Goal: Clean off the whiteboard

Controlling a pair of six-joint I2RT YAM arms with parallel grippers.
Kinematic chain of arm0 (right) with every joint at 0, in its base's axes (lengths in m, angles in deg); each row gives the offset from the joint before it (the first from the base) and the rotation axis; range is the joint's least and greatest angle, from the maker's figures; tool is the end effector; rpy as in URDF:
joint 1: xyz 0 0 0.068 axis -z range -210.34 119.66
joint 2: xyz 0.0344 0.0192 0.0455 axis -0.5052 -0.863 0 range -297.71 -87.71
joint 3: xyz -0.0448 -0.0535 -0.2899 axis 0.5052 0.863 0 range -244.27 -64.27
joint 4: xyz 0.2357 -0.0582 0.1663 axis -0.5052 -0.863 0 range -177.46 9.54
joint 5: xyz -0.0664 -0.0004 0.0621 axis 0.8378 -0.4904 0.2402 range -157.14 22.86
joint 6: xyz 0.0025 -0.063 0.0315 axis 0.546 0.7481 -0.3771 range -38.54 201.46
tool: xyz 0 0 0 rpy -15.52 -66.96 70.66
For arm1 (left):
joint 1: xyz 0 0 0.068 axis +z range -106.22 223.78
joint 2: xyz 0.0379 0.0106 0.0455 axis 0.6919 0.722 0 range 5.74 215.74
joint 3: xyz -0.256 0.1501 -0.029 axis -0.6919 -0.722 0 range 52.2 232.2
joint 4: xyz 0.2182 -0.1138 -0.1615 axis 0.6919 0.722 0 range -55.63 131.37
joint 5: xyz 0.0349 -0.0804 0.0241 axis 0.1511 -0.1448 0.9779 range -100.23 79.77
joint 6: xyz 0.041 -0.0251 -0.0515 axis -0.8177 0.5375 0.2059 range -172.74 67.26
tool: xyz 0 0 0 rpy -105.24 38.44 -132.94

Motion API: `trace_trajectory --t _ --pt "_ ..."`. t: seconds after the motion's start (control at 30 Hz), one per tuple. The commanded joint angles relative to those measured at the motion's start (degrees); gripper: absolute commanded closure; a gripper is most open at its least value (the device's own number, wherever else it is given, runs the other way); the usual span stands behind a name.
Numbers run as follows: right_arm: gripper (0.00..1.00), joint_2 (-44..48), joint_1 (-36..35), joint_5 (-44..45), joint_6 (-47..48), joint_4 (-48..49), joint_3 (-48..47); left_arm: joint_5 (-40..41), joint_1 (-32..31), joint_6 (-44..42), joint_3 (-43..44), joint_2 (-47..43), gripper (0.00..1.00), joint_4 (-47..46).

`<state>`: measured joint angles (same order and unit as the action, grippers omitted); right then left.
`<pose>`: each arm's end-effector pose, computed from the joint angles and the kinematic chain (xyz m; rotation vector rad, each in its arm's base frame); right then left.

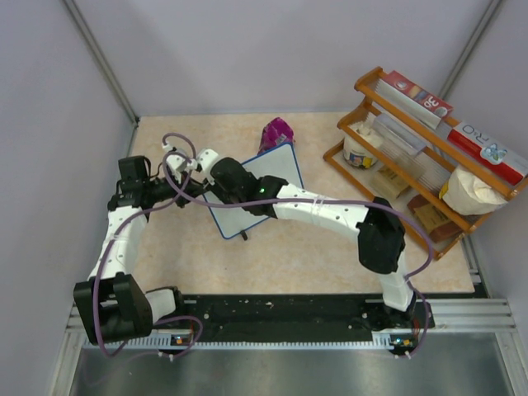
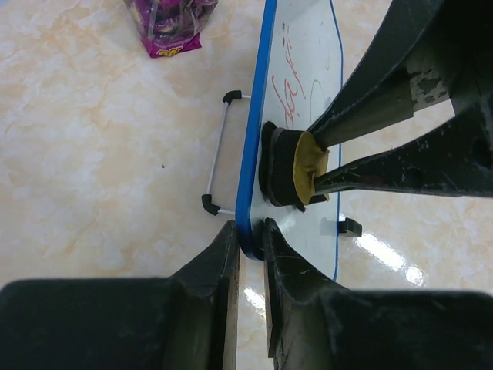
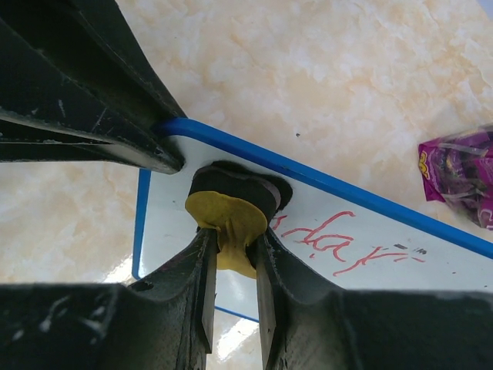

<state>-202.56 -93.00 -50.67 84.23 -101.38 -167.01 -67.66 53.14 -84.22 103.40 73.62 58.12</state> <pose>0.2608 0.4690 0.3062 -1.0104 1.8826 0.3098 0.2802 -0.0030 0.2913 0.8489 1.7989 -0.6791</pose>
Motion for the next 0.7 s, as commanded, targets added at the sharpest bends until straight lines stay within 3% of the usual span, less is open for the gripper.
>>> trace_trajectory --t 0.0,0.67 --pt "1.0 3.14 3.59 5.68 1.1 3.7 0.87 -3.92 -1.98 -7.62 -0.14 -1.61 1.0 4.2" --pt "1.0 6.48 10.18 8.41 3.13 4.76 2.54 -3.92 -2.51 -8.86 -0.05 -1.78 1.0 5.17"
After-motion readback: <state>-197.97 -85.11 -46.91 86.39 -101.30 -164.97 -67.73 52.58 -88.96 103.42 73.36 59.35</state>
